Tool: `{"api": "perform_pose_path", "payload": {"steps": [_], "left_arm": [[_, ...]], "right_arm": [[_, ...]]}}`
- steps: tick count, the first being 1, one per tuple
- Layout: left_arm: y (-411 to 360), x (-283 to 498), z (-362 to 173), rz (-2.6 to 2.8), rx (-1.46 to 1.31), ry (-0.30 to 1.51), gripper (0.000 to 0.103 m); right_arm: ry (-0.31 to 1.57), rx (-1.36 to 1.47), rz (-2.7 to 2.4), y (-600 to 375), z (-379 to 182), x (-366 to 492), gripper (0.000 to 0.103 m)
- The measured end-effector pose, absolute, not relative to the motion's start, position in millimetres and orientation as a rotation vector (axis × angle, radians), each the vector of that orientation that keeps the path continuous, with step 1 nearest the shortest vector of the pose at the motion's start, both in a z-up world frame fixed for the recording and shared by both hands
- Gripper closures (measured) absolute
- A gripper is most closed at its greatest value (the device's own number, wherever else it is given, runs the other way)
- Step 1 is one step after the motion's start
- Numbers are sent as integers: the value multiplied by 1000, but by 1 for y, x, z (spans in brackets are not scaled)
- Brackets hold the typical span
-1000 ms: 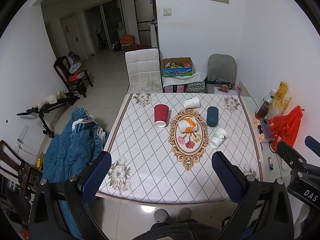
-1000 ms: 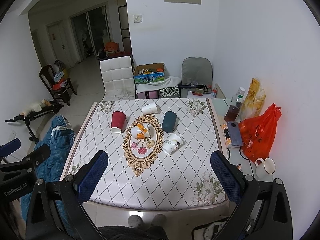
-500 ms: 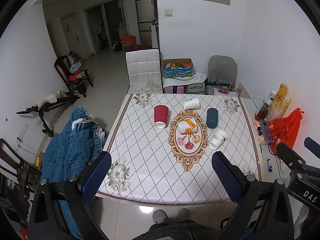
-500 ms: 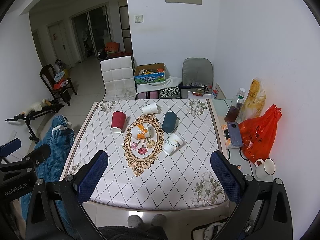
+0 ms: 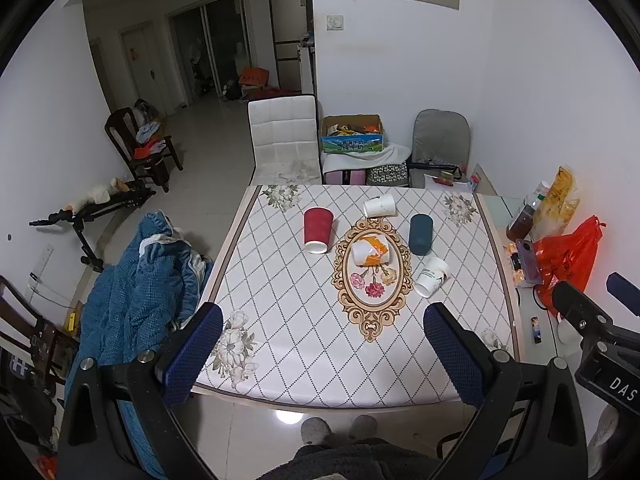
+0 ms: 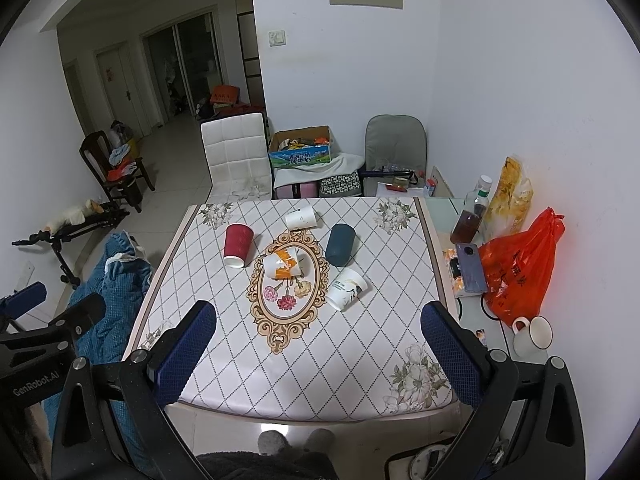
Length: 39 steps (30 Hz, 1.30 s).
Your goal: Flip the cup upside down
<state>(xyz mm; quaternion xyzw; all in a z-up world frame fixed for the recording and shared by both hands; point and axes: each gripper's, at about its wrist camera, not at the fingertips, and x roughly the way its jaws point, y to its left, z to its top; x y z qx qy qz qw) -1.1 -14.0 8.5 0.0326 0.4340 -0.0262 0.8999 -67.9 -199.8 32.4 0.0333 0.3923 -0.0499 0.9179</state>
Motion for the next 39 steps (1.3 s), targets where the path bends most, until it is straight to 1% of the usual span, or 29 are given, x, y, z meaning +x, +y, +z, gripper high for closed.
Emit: {"api": "perform_pose_path", "payload": {"steps": [11, 23, 31, 39], "left_arm": [[-17, -3, -10, -49, 43, 907, 0], [-38, 28, -63, -4, 40, 983, 0], [-54, 72, -105, -9, 94, 1059, 0], [-70, 136, -145, -65, 154, 1120, 0]], "right_arm": [[829, 70, -97, -199, 29, -62, 0], [958, 79, -119, -238, -47, -15, 0], [1072, 92, -179, -265, -119, 16, 0], [1201, 132, -267, -280, -196, 43, 0]]}}
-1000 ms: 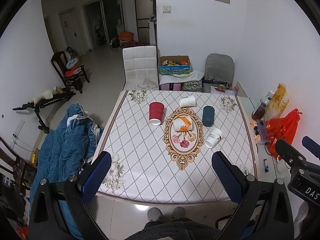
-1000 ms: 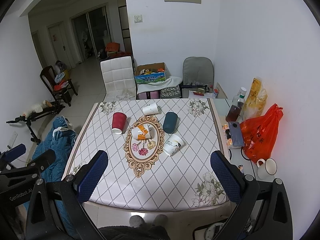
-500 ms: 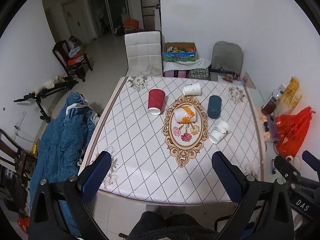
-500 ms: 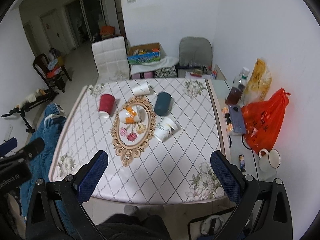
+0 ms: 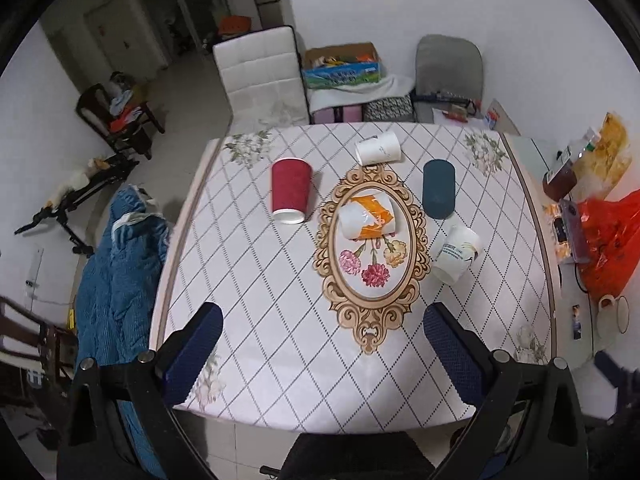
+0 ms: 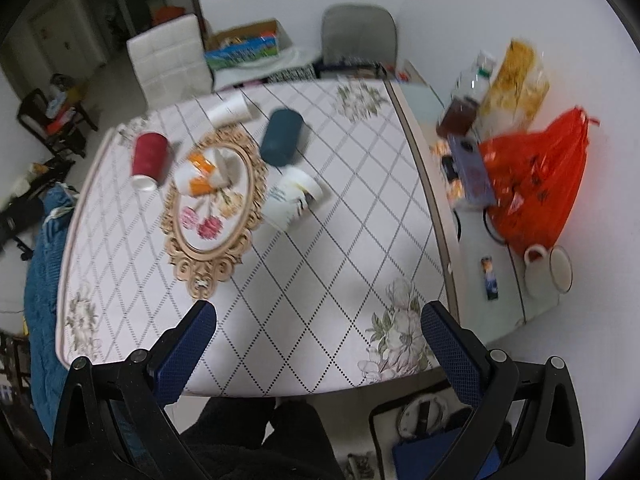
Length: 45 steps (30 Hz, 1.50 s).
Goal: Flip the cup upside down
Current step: 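Reach the left gripper to the dark teal cup and close on it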
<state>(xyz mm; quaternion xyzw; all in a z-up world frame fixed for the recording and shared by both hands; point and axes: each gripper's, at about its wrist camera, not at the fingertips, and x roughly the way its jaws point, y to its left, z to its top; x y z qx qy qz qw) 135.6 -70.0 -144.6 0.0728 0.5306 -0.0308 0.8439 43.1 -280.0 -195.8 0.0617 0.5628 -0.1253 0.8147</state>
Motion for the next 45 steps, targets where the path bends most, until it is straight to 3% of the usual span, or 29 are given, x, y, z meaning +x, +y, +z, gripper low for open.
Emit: {"api": "perform_pose_path", "payload": {"steps": [20, 34, 42, 45], "left_arm": [[-157, 302, -268, -204, 322, 1341, 0], [-249, 397, -348, -390, 363, 1532, 1], [-294, 409, -384, -448, 475, 1540, 1], [-302, 410, -403, -447, 523, 1557, 8]], "right_arm": [[1562, 159, -348, -292, -362, 106, 0], [1710, 192, -371, -316, -407, 141, 0], [1738, 245, -411, -330, -409, 153, 0], [1739, 252, -424, -333, -406, 159, 0]]}}
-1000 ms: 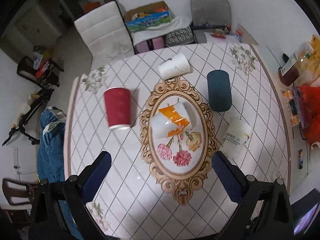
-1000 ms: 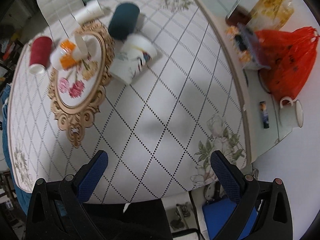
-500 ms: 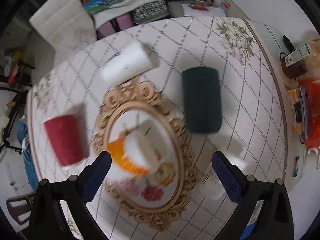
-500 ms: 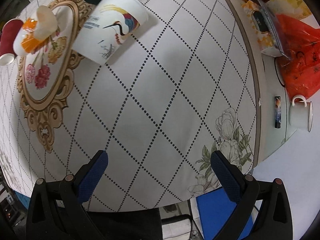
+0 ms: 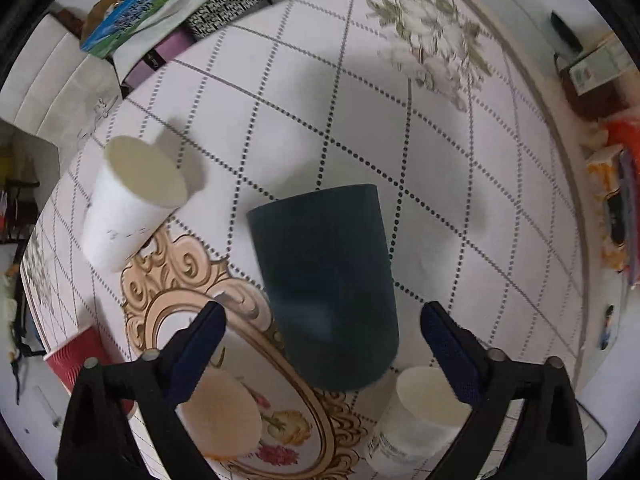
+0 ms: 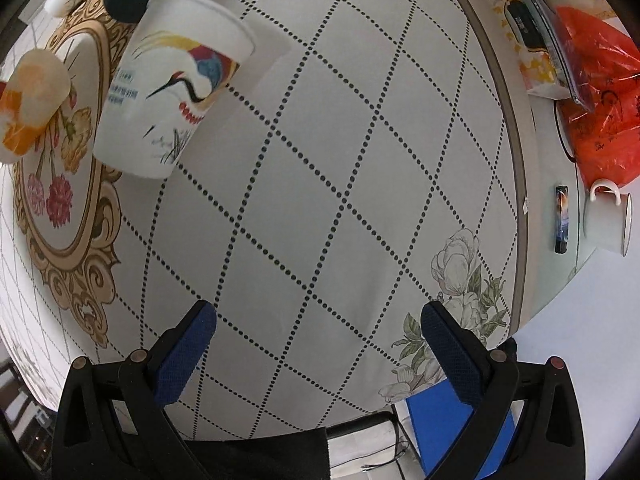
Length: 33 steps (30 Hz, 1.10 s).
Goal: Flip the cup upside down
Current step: 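Reach the left gripper to the dark teal cup and close on it, then lift the dark teal cup off the table with the left gripper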
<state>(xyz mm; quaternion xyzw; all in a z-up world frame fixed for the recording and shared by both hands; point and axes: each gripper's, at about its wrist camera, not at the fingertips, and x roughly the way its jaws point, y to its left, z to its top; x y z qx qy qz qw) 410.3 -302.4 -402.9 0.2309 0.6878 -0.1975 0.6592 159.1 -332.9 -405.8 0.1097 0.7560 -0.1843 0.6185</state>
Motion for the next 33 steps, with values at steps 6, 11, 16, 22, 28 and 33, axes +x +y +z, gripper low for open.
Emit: {"api": "perform_pose_path", "payload": {"steps": [6, 11, 16, 22, 28, 33], "left_arm": [[-310, 416, -429, -448, 554, 1576, 25], [-309, 417, -440, -460, 559, 1586, 32], [-308, 415, -441, -455, 568, 1557, 33], [-301, 410, -430, -464, 550, 1552, 33], [-295, 404, -397, -492, 486, 1533, 33], [-279, 386, -359, -504, 428, 1520, 33]], "right_arm": [[1740, 254, -453, -341, -402, 176, 0], [1740, 254, -470, -346, -402, 178, 0], [1734, 254, -478, -353, -400, 181, 0], [1721, 256, -493, -348, -391, 188, 0], [1696, 265, -504, -351, -380, 188, 0], [1671, 272, -492, -357, -366, 186, 0]]}}
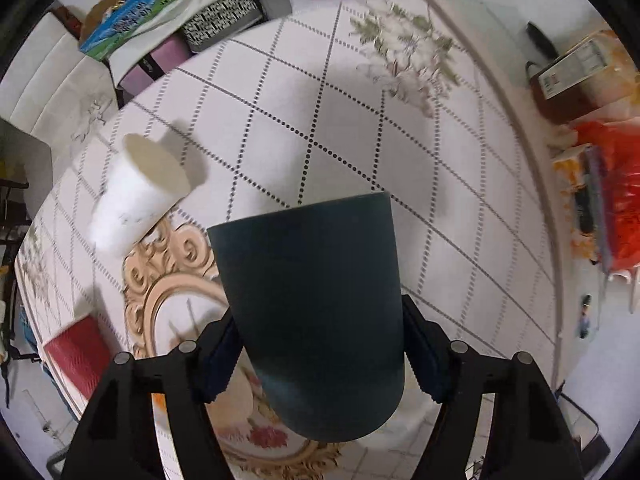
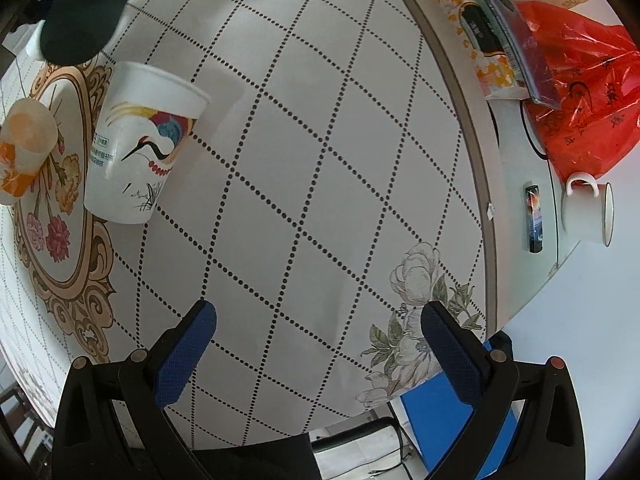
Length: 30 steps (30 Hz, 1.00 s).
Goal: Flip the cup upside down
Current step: 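Lift the dark teal cup off the table with the left gripper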
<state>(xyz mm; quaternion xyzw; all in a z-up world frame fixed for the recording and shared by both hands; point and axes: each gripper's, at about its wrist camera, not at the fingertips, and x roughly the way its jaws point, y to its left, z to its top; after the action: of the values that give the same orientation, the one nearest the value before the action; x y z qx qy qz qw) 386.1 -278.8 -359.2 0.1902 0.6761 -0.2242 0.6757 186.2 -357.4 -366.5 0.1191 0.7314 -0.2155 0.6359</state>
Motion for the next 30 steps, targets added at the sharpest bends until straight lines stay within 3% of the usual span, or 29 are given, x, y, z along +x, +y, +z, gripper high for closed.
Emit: {"api": "perform_pose_path", "payload": {"steps": [12, 30], "left_arm": [[-208, 309, -315, -369, 283, 1537, 33], [-139, 186, -401, -149, 157, 1702, 33]], "right_arm": [[1631, 204, -344, -347, -341, 171, 0], [1670, 73, -120, -297, -374, 134, 0]]}}
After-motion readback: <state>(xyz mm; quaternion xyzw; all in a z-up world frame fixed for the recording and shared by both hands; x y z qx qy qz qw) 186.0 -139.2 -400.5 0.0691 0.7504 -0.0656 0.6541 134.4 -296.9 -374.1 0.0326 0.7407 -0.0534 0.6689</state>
